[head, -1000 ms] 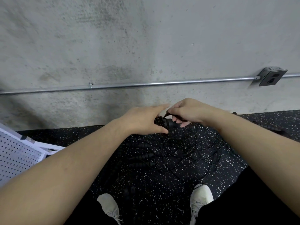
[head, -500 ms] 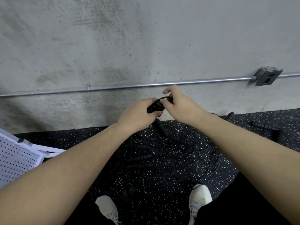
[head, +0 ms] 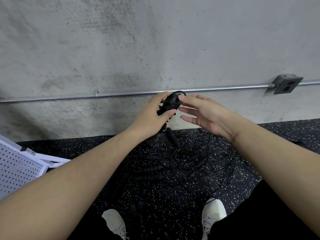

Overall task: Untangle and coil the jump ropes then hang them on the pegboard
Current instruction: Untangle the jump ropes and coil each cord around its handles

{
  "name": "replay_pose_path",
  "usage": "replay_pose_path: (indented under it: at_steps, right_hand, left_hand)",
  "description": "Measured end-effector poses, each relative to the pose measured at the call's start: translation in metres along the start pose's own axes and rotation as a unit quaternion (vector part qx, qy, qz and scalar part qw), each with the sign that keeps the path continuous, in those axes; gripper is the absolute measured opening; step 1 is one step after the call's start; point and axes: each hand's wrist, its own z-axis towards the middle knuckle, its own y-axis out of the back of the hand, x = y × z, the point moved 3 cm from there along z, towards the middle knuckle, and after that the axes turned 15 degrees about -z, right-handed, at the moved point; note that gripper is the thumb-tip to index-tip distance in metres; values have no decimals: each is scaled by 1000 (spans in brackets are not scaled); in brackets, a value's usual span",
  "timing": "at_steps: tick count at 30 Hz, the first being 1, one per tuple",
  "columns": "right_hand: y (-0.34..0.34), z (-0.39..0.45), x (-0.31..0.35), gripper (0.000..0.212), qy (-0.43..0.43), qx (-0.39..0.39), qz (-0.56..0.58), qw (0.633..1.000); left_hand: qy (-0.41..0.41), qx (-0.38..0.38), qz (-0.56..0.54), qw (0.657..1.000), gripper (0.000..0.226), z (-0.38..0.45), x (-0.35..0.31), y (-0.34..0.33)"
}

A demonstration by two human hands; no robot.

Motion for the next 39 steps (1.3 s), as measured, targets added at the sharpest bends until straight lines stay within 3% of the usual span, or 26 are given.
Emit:
replay_pose_path:
  at_steps: [3,14,18,22,25,31,35,39]
  right_hand:
    - [-5,-3,-2,36,-40,20,13,999]
    - [1,-4,3,12,-23,19,31,999]
    - [-1,-3,6,18,21,-61,0,998]
    - [-7,-9,7,11,71,-162,-58,983]
    - [-10,-11,6,8,59,-194,-47,978]
    - [-11,-15,6,10,27,-122,27,992]
    - [-11,-12,5,12,29,-115,24,993]
    - [-10,-11,6,9,34,-107,18,993]
  left_hand:
    - [-15,-21,-37,999,48,-1,-2,-1]
    - [-11,25,-86,996,45,-5,-5,-3]
    - [-11,9,-67,998,43,-2,-1,-2]
    - [-36,-15,-25,999,44,-3,-5,-3]
    - [-51,-15,37,998,44,-3,-9,-4]
    - [-34,-35,82,995,43,-3,-12,3]
    - [-24,-40,86,995,39,-2,-13,5]
    - [7,-9,13,1000,30,-1,-17,9]
